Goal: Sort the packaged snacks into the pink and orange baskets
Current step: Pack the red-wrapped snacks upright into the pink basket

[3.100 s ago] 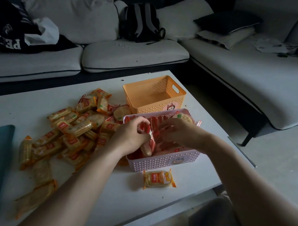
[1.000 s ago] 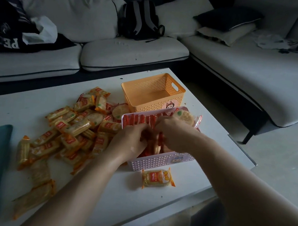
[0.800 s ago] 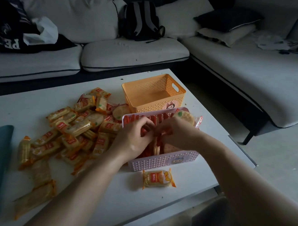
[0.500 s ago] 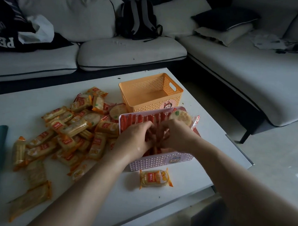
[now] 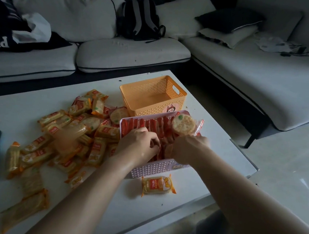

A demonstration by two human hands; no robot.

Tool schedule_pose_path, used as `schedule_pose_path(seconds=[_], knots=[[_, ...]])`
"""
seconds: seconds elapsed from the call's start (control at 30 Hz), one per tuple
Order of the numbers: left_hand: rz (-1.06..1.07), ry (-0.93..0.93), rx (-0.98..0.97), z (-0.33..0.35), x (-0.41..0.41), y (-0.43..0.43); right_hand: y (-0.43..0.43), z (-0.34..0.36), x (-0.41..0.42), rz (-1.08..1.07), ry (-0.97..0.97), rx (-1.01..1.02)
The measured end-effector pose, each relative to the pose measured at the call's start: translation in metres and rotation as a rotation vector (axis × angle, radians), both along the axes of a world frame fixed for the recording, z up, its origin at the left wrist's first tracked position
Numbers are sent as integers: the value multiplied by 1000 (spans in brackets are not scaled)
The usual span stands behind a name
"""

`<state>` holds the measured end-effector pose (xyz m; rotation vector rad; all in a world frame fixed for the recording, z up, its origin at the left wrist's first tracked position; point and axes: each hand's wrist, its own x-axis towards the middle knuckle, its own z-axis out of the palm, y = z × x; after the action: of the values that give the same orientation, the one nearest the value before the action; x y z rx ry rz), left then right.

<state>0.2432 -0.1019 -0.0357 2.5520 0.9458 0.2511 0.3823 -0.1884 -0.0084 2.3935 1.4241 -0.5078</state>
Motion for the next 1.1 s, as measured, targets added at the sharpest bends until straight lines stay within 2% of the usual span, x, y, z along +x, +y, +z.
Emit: schedule_pose_path(seconds=[0.2, 0.4, 0.53, 0.63, 0.7, 0.8, 0.93, 1.07, 1.1], knots=[[-10, -3, -36, 0, -2, 1, 5, -8, 4, -97, 32, 18], [-18, -10, -52, -1, -3, 4, -5, 0, 8, -84, 29, 177], [-44, -29, -76, -2, -5, 7, -13, 17, 13, 15, 119, 301], [-51, -92, -117, -3, -5, 8, -22, 33, 17, 122, 275, 463], [-25, -233, -153, -1, -4, 5, -24, 37, 20, 126, 376, 546], [-48, -398, -310, 5, -2, -4, -19, 34, 23, 53, 500, 682], [-133, -390, -460, 10, 5, -11, -11, 25, 25, -209, 649, 817], [28, -466, -427, 7, 14, -6, -7, 25, 22, -476, 1241, 876], [82, -481, -424, 6, 14, -2, -7, 27, 24, -508, 1280, 915]])
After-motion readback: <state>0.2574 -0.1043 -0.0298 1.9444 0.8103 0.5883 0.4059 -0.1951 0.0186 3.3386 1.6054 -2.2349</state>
